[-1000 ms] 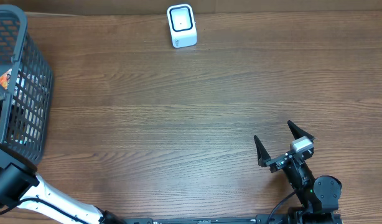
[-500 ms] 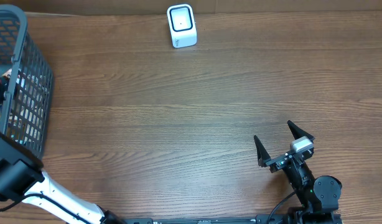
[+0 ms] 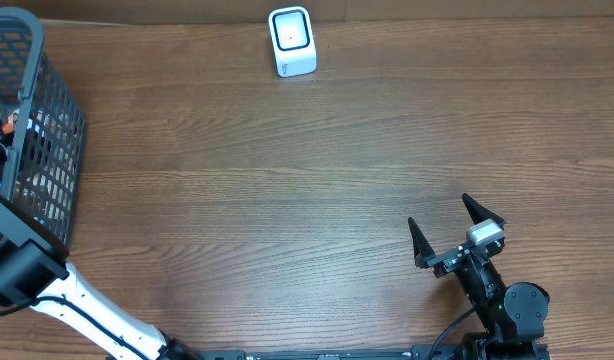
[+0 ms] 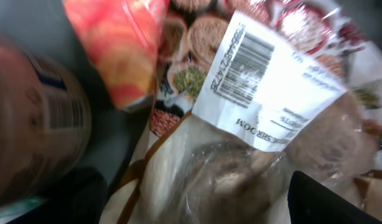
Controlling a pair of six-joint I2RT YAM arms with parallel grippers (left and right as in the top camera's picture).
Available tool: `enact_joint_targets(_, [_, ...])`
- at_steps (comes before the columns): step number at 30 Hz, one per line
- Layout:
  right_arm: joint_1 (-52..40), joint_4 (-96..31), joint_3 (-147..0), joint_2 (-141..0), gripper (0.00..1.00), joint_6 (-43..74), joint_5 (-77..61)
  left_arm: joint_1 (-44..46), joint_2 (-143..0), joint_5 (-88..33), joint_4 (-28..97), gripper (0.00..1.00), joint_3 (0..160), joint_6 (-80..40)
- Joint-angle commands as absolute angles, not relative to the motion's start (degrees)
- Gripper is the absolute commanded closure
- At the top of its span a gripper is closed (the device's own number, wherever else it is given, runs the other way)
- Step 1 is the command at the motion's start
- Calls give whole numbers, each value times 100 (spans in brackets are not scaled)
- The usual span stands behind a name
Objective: Scan the item barcode
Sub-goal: 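Close the left gripper on the bean bag and lift it out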
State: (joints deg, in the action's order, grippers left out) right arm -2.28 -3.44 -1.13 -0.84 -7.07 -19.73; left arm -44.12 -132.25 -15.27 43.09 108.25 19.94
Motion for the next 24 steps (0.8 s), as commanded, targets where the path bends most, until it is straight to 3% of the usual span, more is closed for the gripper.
enact_joint_targets(1, [-222,-307,-45,-16,0,-668,-2005,-4421,-13395,-1509,4368,22,10761,2110])
enact_joint_targets(4, [-222,-305,-45,-16,0,-668,-2005,-4421,-13395,-1509,4368,24,10761,2053])
enact_joint_targets(11, [-222,-307,-45,-16,0,-668,-2005,-4416,-13395,-1509,4532,60,10761,2051])
enact_joint_targets(22, [-222,-305,-45,-16,0,-668,-2005,-4412,-13391,-1503,4659,94,10785,1592])
enact_joint_targets(24, [-222,-307,-45,-16,0,-668,-2005,-4410,-13382,-1503,4748,96,10855,1476])
